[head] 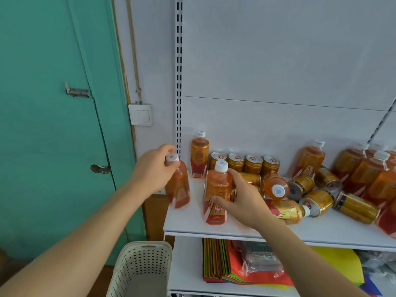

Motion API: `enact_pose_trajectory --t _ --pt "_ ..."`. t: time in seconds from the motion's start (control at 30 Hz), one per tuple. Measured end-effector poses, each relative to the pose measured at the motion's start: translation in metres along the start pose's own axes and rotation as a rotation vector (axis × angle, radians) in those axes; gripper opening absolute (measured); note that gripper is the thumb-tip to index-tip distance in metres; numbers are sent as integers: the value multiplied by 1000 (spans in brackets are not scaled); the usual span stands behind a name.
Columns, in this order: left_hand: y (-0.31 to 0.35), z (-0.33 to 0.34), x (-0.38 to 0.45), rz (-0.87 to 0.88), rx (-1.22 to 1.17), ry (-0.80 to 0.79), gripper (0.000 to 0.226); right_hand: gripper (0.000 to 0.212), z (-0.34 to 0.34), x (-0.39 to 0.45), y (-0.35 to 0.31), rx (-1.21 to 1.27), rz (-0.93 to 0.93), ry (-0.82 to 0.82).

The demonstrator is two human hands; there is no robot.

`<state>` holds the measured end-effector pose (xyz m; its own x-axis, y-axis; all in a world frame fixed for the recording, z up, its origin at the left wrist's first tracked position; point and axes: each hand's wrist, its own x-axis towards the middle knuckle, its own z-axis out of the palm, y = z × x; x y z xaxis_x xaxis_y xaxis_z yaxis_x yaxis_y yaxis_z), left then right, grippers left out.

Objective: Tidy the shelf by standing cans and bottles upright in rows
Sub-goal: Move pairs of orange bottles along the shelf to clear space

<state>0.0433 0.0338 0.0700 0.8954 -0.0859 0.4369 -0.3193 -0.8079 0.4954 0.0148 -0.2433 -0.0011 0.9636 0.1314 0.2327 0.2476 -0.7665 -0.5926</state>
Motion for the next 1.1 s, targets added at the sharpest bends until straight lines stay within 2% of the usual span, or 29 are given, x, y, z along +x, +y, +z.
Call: enact_pose_trajectory --t 0.17,0.3,0.4,0.5,0.6,0.67,0.73,0.9,1.1 --pt "-5 -5 2 46 -75 -146 45 91 0 2 0 13 -18 -2" --pt "1 12 -7 69 -236 -120 41 89 7 1 -1 47 -51 37" --pt "12 32 -14 121 -195 -70 44 93 9 1 0 39 -60 34" --pt "9 46 -25 159 -205 -55 56 99 6 -4 2 33 -76 4" --pt "3 58 -39 170 -280 -108 79 108 7 -9 4 16 -85 -7" --pt "1 66 -46 44 -430 -137 98 110 8 -9 4 20 -72 -14" --pt "-5 71 -49 -89 -508 -96 105 111 11 -10 4 16 -53 -7" --pt "-15 73 -51 -148 -522 -157 71 110 18 -11 5 3 65 44" --pt "-24 69 -48 -89 -570 -211 80 101 23 -19 -4 -35 75 79"
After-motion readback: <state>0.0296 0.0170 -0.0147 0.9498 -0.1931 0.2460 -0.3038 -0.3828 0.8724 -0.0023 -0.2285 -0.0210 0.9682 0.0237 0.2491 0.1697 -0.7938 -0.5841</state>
